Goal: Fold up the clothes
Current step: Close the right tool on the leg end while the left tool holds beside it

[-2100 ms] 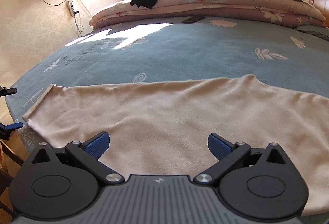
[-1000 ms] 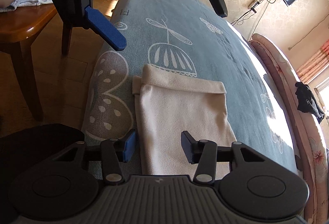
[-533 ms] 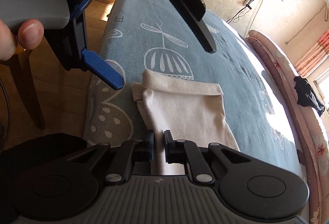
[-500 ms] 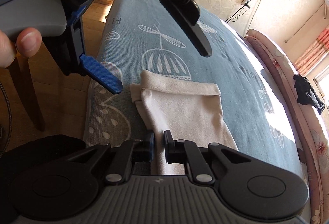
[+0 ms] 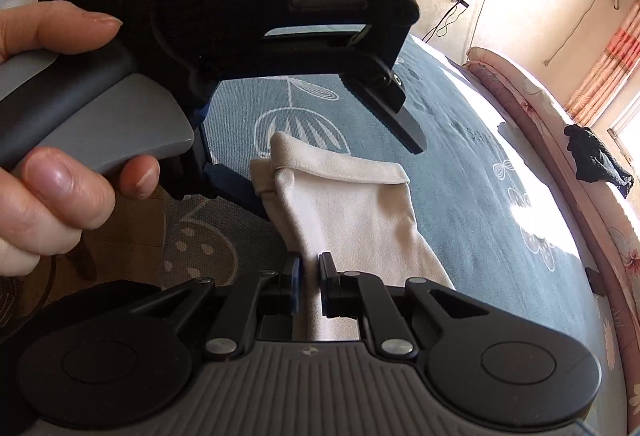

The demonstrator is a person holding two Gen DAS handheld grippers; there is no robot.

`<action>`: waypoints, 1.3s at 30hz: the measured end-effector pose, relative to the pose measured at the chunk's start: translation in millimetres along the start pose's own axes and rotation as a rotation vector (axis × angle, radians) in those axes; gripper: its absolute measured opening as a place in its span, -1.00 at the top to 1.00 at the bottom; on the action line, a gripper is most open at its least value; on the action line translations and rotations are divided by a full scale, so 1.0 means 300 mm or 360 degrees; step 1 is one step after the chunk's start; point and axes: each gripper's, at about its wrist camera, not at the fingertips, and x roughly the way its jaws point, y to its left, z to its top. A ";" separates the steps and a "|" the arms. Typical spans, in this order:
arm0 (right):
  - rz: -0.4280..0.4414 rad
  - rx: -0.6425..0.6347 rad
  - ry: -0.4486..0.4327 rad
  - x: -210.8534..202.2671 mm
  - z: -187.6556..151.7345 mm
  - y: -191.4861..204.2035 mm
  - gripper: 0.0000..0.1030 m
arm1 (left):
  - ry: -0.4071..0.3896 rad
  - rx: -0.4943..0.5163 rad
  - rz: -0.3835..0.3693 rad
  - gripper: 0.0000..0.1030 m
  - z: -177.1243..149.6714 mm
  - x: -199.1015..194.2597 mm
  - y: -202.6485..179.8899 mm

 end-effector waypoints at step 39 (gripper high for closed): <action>-0.0228 -0.0055 -0.0039 0.047 -0.019 0.040 0.80 | 0.0451 0.0174 0.0068 -0.67 0.187 0.195 -0.035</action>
